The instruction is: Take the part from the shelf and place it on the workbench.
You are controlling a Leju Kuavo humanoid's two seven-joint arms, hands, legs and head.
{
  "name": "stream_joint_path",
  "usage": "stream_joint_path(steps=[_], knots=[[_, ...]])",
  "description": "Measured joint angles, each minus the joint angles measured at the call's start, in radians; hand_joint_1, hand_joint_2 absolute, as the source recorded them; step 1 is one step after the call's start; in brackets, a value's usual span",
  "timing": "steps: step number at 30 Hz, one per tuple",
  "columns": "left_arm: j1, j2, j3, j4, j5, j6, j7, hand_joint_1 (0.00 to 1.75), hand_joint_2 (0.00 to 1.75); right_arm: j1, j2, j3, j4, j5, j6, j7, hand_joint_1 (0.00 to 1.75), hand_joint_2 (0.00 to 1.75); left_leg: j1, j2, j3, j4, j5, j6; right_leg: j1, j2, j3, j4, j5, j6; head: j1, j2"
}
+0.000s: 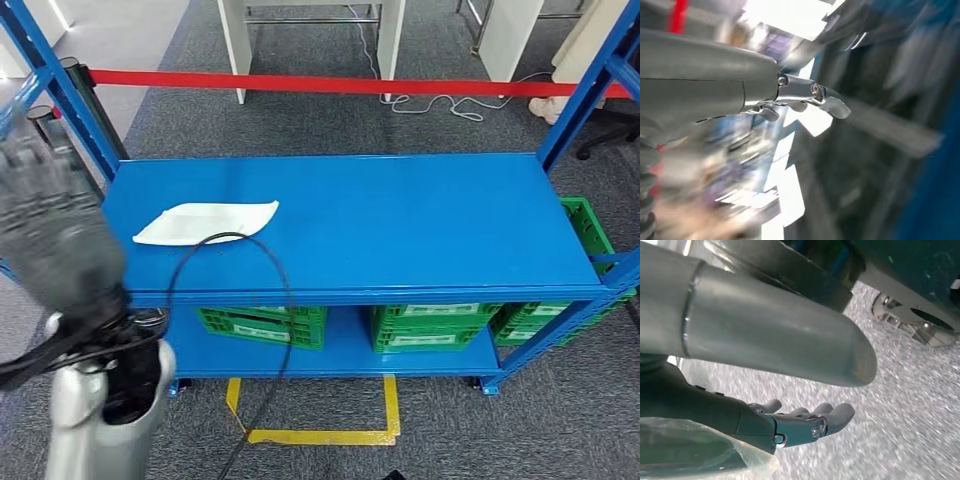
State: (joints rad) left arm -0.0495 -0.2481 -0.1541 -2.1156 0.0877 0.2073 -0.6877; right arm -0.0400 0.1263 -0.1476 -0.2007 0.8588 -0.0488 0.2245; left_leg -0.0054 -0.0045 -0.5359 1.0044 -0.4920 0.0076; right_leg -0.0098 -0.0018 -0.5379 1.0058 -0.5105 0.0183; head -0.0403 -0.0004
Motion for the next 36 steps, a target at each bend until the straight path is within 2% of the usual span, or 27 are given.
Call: stream_joint_path(steps=[2,3,5,7,9,14,19,21,25,31,36], knots=[[-0.087,0.009,-0.088,0.078,-0.032,-0.012,0.057,0.0,1.75,-0.005,0.0,0.018,0.0,0.023,0.005,0.015,0.0,0.0,0.0,0.0,0.0,0.001,0.001,0.001,0.0,0.0,0.0,0.0,0.001,0.001,0.0,0.0],[-0.157,0.013,-0.151,0.159,-0.059,-0.018,0.105,0.0,1.75,-0.009,0.0,0.03,0.0,0.036,0.006,0.022,0.0,0.0,0.0,0.0,-0.001,0.001,0.002,0.002,0.0,0.0,0.0,0.0,0.002,0.002,0.0,0.0],[-0.325,0.018,-0.287,0.419,-0.158,-0.011,0.215,0.0,1.75,-0.014,0.002,0.05,0.001,0.05,0.018,0.044,0.0,0.0,0.0,0.0,-0.002,0.003,0.002,0.003,-0.001,0.001,0.0,0.0,0.004,0.003,0.0,0.0],[-0.5,0.016,-0.401,0.753,-0.306,0.022,0.32,0.0,1.75,-0.012,0.011,0.059,0.004,0.057,0.043,0.081,0.0,0.0,0.0,0.001,-0.004,0.004,0.002,0.004,-0.001,0.002,-0.002,0.0,0.004,0.003,0.0,0.0],[-0.58,0.012,-0.439,0.927,-0.381,0.045,0.365,0.0,1.75,-0.009,0.017,0.059,0.005,0.061,0.056,0.101,0.0,0.0,0.0,0.001,-0.006,0.004,0.002,0.004,-0.001,0.002,-0.003,0.0,0.004,0.003,0.0,0.0],[-0.629,0.009,-0.447,1.028,-0.469,0.087,0.398,0.0,1.75,-0.009,0.017,0.058,0.007,0.066,0.058,0.099,0.0,0.0,0.0,0.001,-0.007,0.004,0.002,0.004,-0.001,0.002,-0.004,0.0,0.004,0.003,0.0,0.0],[-0.751,-0.002,-0.448,1.253,-0.659,0.229,0.446,0.0,1.75,-0.009,0.017,0.058,0.007,0.091,0.065,0.086,0.0,0.0,0.0,0.001,-0.007,0.004,0.003,0.004,-0.001,0.002,-0.004,0.0,0.005,0.003,0.0,0.0],[-0.802,-0.003,-0.447,1.351,-0.718,0.248,0.476,0.0,1.75,-0.009,0.017,0.058,0.007,0.1,0.066,0.076,0.0,0.0,0.0,0.001,-0.007,0.004,0.004,0.004,-0.001,0.002,-0.004,0.0,0.005,0.003,0.0,0.0],[-0.877,0.004,-0.443,1.504,-0.783,0.215,0.54,0.0,1.75,-0.009,0.017,0.058,0.008,0.111,0.065,0.06,0.0,0.0,0.0,0.001,-0.007,0.005,0.004,0.004,-0.001,0.002,-0.004,0.001,0.005,0.003,0.0,0.0],[-0.93,0.025,-0.443,1.617,-0.839,0.192,0.568,0.0,1.75,-0.009,0.017,0.058,0.008,0.12,0.066,0.055,0.0,0.0,0.0,0.001,-0.008,0.004,0.004,0.004,0.0,0.002,-0.004,0.001,0.005,0.003,0.0,0.0],[-0.953,0.063,-0.443,1.663,-0.883,0.066,0.574,0.0,1.75,-0.008,0.017,0.058,0.008,0.124,0.071,0.049,0.0,0.0,0.0,0.001,-0.009,0.004,0.004,0.004,0.0,0.002,-0.005,0.001,0.005,0.003,0.0,0.0]])
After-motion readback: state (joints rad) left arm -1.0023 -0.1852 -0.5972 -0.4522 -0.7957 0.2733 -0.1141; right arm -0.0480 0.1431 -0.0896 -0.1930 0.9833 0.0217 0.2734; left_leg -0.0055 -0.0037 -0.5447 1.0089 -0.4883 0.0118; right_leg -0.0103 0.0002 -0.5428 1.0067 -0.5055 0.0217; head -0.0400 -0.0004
